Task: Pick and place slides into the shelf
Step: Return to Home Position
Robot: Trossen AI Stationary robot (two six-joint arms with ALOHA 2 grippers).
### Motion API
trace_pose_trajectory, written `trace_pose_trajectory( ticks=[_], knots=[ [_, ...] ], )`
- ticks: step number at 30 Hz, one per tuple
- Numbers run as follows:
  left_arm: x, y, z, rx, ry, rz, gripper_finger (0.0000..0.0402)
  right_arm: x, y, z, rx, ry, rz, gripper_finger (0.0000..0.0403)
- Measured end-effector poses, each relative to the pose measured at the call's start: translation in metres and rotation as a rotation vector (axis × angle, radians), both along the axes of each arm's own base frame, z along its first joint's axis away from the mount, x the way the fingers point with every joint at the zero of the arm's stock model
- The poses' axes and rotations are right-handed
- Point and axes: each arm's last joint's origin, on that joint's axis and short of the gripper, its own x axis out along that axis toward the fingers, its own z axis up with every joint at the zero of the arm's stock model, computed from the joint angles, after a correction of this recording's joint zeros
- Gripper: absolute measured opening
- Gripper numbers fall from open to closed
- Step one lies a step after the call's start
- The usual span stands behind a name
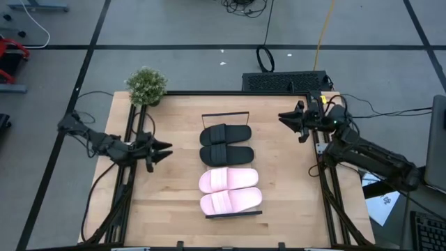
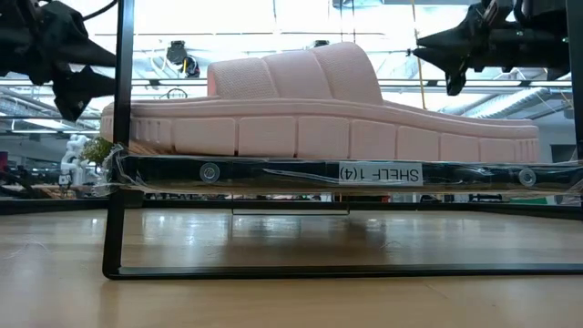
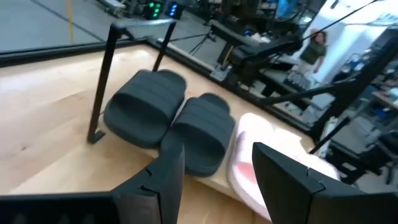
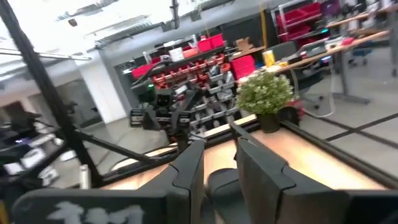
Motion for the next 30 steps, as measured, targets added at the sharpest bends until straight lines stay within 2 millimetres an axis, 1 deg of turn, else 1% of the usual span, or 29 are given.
trace_pose_trajectory(
  ticks=[3,6,9,13,19,22,26,30],
  knots=[
    [-0.002,0.003,0.004,0.0,-0.034,-0.022,0.0184,-0.002,0.0,0.0,0.011,0.001,0.054,0.0086],
    [-0.001,0.003,0.004,0.007,-0.035,-0.021,0.0184,-0.002,0.002,0.001,-0.009,0.002,0.064,0.0086],
    [0.003,0.002,-0.006,0.015,-0.031,0.013,0.0184,-0.001,0.002,-0.002,-0.013,0.017,0.042,0.0086],
    [0.006,0.002,-0.019,0.02,-0.055,0.027,0.0184,0.0,0.002,-0.018,0.016,0.039,0.027,0.0086],
    [0.006,0.005,-0.024,0.035,-0.043,0.039,0.0184,-0.006,0.001,-0.039,0.027,-0.042,0.003,0.0086],
    [0.007,0.007,-0.028,0.043,-0.012,0.045,0.0184,-0.01,-0.002,-0.048,0.059,-0.051,-0.024,0.0086],
    [0.007,0.009,-0.028,0.043,-0.007,0.049,0.0184,-0.017,-0.006,-0.047,0.079,-0.059,-0.002,0.0086],
    [0.006,0.012,-0.026,0.035,-0.026,0.059,0.0184,-0.024,-0.008,-0.035,0.054,-0.108,0.035,0.0086]
  ],
)
